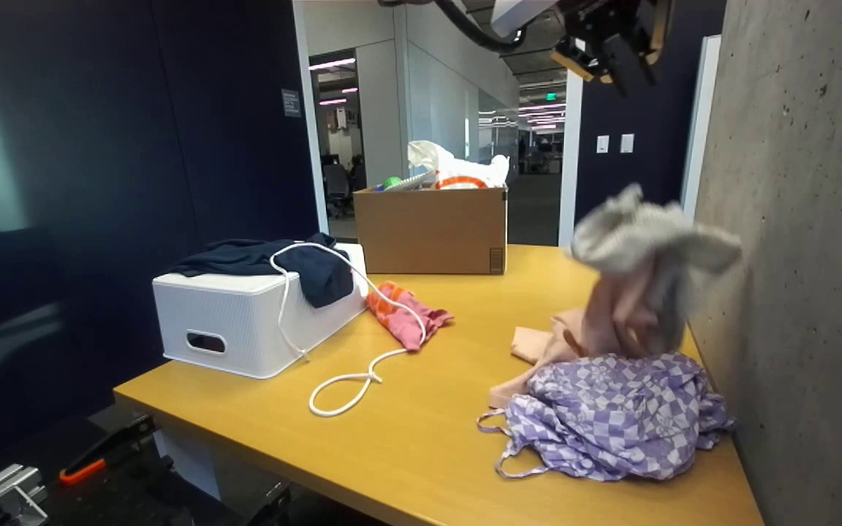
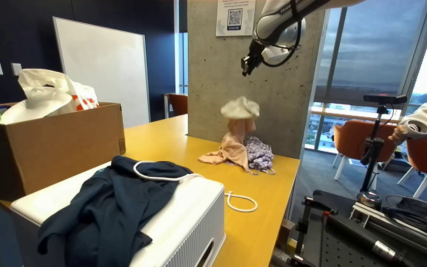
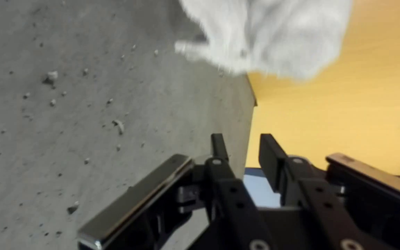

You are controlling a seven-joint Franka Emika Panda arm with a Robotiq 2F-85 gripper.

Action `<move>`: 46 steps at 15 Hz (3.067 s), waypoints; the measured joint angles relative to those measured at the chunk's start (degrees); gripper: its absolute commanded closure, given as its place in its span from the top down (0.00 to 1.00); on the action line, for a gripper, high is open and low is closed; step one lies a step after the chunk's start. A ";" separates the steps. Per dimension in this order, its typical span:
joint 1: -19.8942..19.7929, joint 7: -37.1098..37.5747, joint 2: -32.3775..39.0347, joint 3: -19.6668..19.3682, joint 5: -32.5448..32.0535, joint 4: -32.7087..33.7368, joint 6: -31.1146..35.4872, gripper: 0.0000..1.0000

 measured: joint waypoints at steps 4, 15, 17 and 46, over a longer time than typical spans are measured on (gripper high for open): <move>-0.58 2.60 10.58 -1.63 -0.95 8.83 5.95 0.93; 15.34 5.89 -2.47 1.27 -4.26 -7.16 -10.49 1.00; 16.23 5.80 -6.03 3.48 -4.27 -10.79 -14.28 1.00; 15.93 -17.41 22.69 13.82 -5.28 4.92 -15.63 1.00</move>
